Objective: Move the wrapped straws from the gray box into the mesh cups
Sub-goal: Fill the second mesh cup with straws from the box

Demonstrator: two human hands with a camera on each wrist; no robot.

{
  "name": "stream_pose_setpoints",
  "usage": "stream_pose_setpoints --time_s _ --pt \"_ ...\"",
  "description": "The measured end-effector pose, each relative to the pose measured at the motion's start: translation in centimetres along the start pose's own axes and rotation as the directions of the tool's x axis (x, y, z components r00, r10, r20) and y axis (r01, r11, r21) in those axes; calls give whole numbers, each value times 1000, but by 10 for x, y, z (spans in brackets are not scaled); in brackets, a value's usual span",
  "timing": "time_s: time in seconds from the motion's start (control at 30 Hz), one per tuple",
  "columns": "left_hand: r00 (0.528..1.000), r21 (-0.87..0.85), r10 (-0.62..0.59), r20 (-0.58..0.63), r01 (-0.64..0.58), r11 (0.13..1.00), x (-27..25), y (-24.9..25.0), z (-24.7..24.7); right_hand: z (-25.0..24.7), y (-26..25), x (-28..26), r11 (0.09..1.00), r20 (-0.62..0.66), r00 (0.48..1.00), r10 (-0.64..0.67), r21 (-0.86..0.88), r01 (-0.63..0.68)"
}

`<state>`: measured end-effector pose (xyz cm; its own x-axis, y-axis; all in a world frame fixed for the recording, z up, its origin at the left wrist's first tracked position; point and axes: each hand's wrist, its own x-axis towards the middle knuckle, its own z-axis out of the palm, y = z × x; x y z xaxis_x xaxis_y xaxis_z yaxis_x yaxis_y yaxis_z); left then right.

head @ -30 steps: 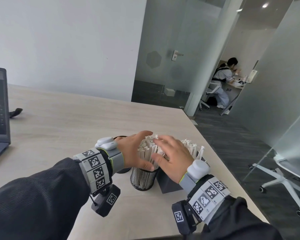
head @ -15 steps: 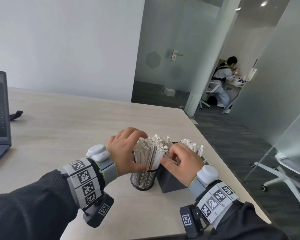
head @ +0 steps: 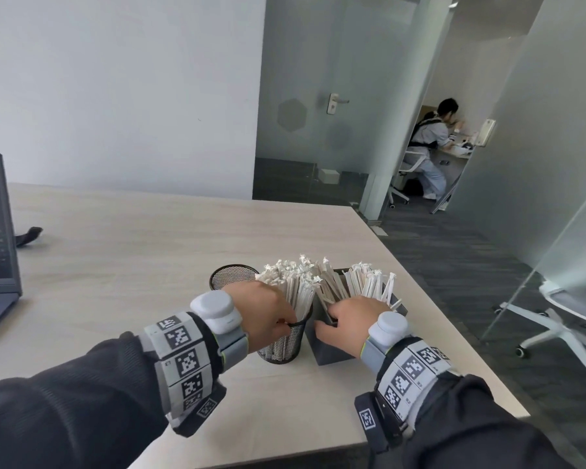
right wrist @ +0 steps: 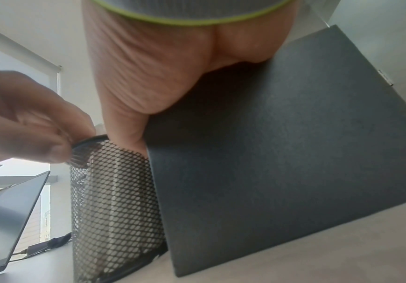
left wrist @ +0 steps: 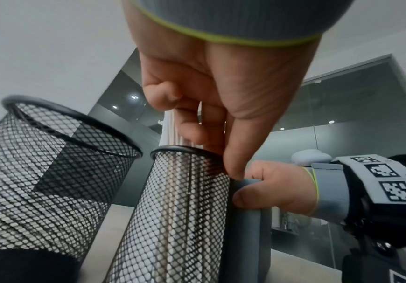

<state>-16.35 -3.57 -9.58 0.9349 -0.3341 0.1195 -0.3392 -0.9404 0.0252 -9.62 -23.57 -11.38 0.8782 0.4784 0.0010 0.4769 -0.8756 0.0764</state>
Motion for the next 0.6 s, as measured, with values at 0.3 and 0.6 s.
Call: stream_pose_setpoints --time_s 0.3,0.6 --pt "982 61 -102 161 93 994 48 7 -3 3 25 2 994 -1 994 108 21 -108" --pt "958 72 -200 205 189 979 109 -6 -8 6 27 6 989 39 988 146 -2 -146"
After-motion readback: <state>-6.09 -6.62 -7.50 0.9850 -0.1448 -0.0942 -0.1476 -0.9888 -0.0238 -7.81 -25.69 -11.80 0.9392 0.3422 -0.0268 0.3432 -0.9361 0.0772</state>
